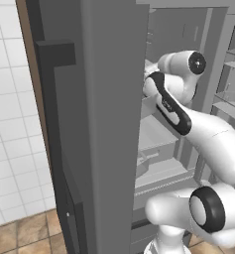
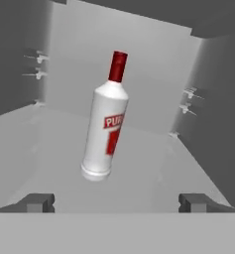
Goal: Place the liquor and beer on the top shelf of the fridge to keep them out of children's reach, and place the orange on lower shelves for easy access.
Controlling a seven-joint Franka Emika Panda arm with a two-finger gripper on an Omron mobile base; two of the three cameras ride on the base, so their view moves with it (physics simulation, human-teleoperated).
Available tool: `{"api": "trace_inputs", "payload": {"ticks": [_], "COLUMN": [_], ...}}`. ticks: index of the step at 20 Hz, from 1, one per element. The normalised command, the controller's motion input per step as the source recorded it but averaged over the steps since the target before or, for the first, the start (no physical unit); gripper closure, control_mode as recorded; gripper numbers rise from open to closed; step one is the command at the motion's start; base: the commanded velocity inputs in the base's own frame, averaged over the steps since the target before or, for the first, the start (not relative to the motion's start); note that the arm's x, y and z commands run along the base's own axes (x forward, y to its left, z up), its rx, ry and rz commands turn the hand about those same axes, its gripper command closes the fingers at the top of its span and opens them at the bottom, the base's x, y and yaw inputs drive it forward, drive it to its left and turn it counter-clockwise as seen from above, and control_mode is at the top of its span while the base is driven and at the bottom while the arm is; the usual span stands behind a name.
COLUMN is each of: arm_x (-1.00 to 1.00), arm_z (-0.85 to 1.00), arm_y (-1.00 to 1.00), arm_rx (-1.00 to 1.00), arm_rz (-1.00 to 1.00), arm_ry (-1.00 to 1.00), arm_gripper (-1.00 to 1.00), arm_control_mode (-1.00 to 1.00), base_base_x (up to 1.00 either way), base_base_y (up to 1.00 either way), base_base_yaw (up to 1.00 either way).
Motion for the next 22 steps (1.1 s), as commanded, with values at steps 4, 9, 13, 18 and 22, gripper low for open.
{"api": "trace_inputs", "payload": {"ticks": [4, 9, 13, 18, 22], "arm_x": [-0.77, -0.78, -0.84, -0.82, -0.79], "arm_z": [-0.12, -0.19, -0.11, -0.10, -0.09], "arm_y": [0.00, 0.00, -0.02, -0.09, -0.15], "arm_rx": [-0.01, 0.00, 0.00, 0.00, 0.00], "arm_rz": [-0.01, -0.02, -0.02, 0.00, -0.02], "arm_ry": [0.14, 0.07, 0.05, 0.00, 0.00], "arm_gripper": [-1.00, -1.00, -1.00, -1.00, -1.00], "arm_control_mode": [-1.00, -1.00, -1.00, -1.00, -1.00], "base_base_x": [0.00, 0.00, 0.00, 0.00, 0.00], "base_base_y": [0.00, 0.00, 0.00, 0.00, 0.00], "base_base_yaw": [0.00, 0.00, 0.00, 0.00, 0.00]}}
